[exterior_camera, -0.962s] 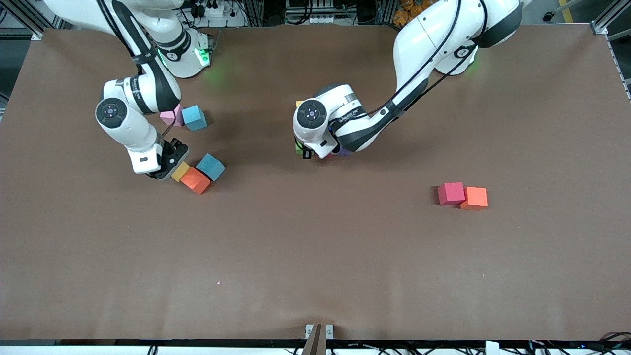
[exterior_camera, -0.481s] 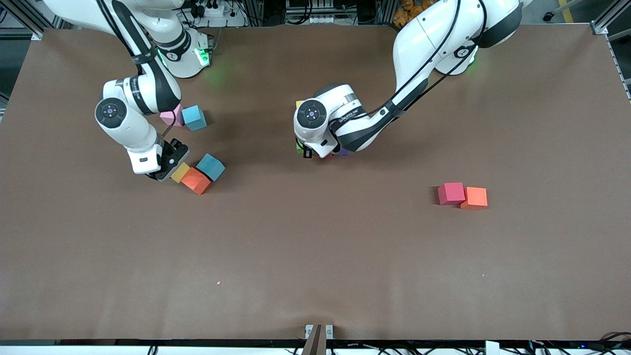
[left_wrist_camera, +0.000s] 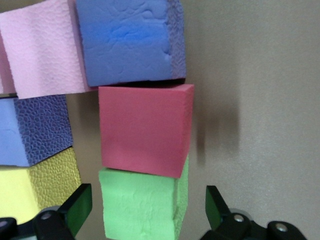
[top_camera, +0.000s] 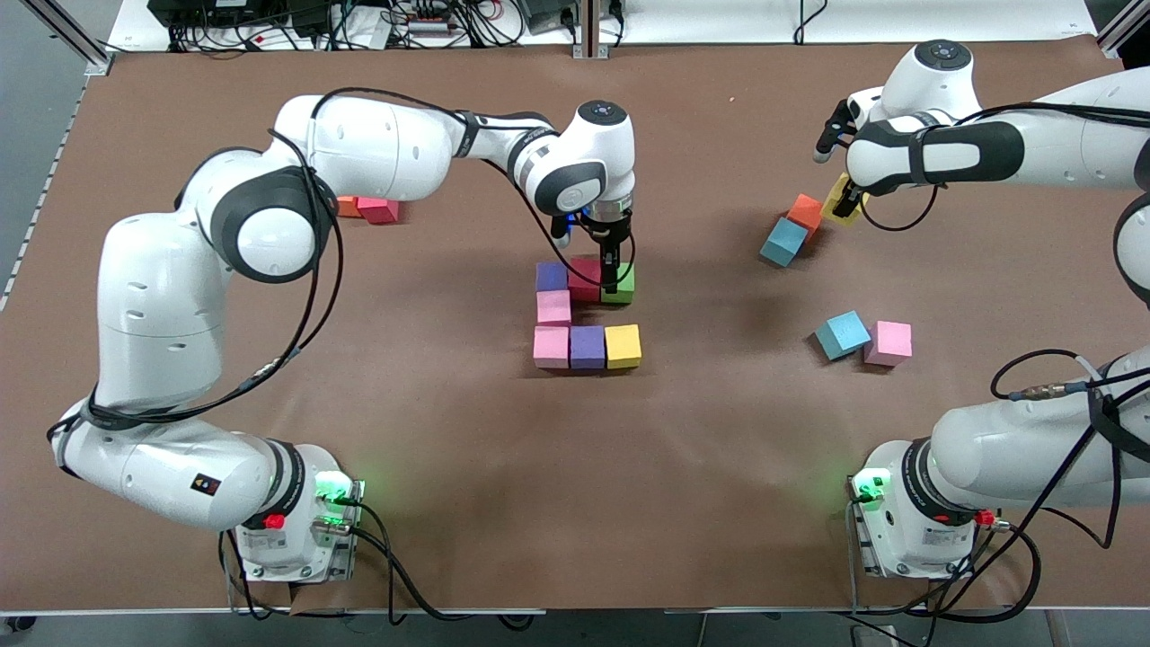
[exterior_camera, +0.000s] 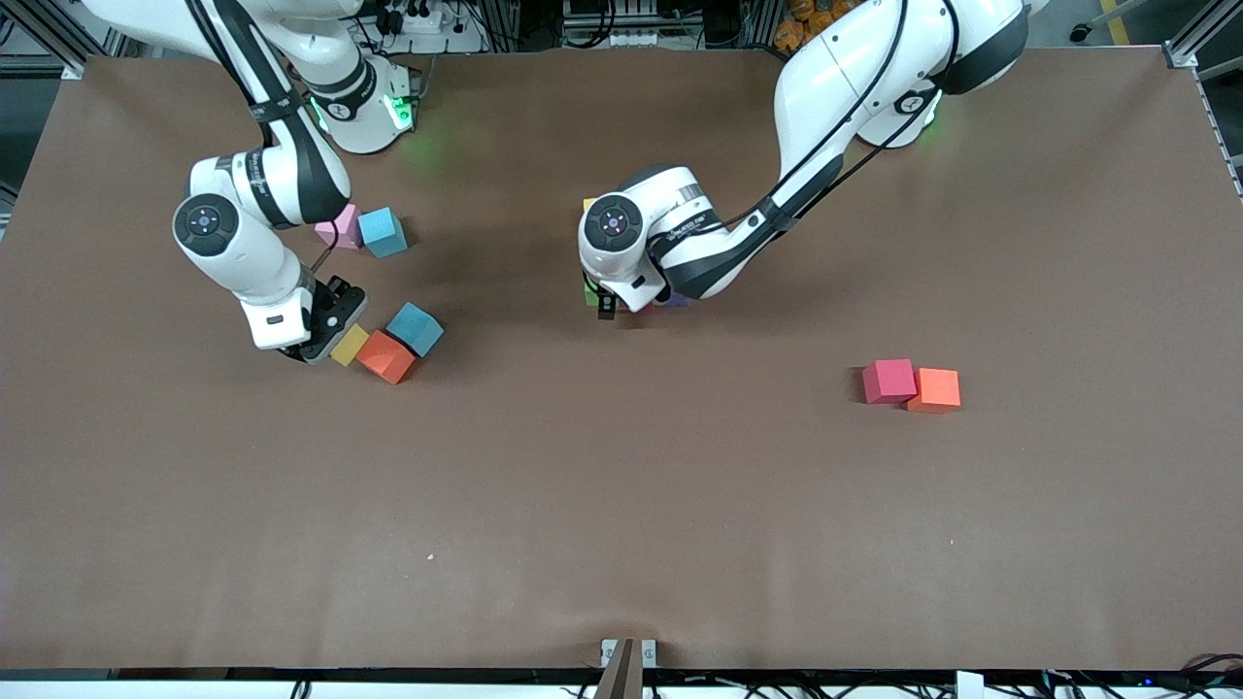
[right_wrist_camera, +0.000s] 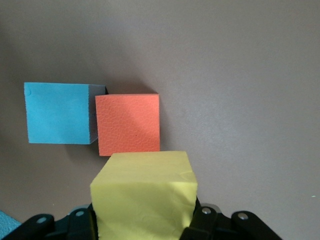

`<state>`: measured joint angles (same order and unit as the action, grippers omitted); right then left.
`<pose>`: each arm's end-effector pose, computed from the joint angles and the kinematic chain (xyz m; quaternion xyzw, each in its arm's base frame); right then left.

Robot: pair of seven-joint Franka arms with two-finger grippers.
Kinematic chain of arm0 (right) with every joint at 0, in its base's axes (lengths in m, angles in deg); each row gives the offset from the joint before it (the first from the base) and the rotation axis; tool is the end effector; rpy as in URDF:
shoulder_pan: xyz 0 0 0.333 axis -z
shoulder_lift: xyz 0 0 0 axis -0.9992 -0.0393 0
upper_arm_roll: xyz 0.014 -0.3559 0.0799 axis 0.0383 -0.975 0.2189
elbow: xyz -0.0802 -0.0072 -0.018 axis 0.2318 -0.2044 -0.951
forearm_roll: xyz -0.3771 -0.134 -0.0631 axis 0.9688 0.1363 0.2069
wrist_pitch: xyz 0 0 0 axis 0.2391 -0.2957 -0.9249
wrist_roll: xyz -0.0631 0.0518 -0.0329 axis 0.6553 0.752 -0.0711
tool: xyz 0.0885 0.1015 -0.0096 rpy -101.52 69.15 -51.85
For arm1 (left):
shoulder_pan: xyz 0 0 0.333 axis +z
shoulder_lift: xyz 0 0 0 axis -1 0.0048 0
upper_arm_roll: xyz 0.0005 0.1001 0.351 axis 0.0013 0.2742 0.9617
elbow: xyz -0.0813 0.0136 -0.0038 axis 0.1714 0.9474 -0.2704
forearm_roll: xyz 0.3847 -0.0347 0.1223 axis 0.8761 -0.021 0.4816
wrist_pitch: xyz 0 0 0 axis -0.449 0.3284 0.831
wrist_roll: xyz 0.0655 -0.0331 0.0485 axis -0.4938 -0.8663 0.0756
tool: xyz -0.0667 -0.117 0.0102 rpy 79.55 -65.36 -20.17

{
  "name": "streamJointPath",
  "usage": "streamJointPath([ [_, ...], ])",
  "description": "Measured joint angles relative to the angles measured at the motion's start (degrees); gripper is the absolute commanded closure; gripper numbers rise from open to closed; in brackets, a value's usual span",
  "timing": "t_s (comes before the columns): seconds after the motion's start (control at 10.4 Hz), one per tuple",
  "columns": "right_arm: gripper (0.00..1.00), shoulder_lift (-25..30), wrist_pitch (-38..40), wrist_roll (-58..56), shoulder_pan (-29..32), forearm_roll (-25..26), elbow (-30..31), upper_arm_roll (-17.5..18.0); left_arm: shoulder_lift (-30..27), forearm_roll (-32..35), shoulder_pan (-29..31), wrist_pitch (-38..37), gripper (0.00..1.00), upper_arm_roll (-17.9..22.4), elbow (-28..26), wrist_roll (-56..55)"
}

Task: Form number 2 with 11 blocks
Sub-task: 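Release the green block with the left gripper while the right gripper lifts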

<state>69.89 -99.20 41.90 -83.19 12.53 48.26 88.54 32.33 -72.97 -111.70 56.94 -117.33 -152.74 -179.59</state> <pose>0.5193 0.0620 0.2845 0.8701 0.4923 -0.0057 0.0238 0.4494 -0.5737 0.2094 -0.7185 -0.6843 0.1114 0.0555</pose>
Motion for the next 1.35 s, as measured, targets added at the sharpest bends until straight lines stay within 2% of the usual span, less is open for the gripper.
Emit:
streamJointPath([
  [0.48,0.58,0.1,4.2,-0.2,0.0,0.0,-2.6,0.0,-0.6,0.2,0.0,0.2,0.0,-0.4,0.5,0.1],
  [0.87,0.59,0.1,8.8,-0.2,0.0,0.0,-6.4,0.9,-4.6,0.2,0.1,-0.9,0.0,-0.5,1.0,2.9],
  [1.06,0.59,0.1,9.0,1.8,0.0,-0.1,-6.7,2.3,-7.7,0.3,0.9,-3.0,0.0,0.1,1.4,8.1],
  [1.35,0.59,0.1,9.0,10.5,-0.6,-0.1,-7.8,6.2,-11.7,0.3,7.3,-4.2,0.0,0.6,1.4,19.7],
])
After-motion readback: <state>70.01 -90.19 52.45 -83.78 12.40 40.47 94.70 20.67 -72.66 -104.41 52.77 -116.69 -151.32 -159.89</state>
